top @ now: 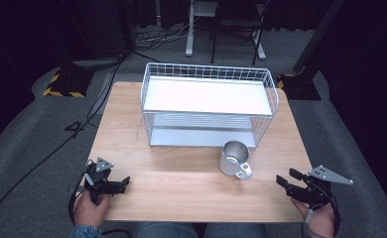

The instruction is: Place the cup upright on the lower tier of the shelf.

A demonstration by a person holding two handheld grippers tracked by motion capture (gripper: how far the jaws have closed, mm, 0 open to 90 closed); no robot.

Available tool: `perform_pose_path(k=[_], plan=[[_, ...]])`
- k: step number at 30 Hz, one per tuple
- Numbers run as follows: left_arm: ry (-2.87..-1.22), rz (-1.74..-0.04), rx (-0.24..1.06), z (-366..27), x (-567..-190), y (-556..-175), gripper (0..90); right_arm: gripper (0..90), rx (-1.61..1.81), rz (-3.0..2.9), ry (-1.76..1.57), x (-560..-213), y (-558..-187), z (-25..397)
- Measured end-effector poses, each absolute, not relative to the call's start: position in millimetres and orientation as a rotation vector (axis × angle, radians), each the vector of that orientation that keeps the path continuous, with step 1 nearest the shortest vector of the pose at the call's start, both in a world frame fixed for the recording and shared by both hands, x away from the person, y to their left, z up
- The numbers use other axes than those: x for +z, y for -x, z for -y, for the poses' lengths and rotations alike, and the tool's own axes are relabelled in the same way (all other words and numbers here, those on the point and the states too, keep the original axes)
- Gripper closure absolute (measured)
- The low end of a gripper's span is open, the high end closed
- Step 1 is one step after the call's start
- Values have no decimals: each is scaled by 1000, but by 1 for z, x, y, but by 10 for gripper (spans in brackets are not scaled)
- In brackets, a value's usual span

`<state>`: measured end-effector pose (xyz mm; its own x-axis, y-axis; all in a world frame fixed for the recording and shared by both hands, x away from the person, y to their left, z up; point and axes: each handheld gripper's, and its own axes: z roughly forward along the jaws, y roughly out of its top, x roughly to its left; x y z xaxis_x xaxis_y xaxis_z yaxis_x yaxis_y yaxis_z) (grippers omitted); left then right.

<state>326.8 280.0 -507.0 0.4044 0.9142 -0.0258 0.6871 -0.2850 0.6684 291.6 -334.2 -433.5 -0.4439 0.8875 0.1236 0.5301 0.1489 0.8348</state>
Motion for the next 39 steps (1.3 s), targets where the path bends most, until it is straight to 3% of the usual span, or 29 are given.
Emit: perform_pose_path(k=[26, 39], plan=[[-2061, -1359, 490, -280, -507, -327, 5, 411, 1221, -2277, -1180, -438, -312, 260], [-2060, -1359, 490, -280, -507, -327, 5, 615, 1123, -2317, -1147, -444, -327, 240]])
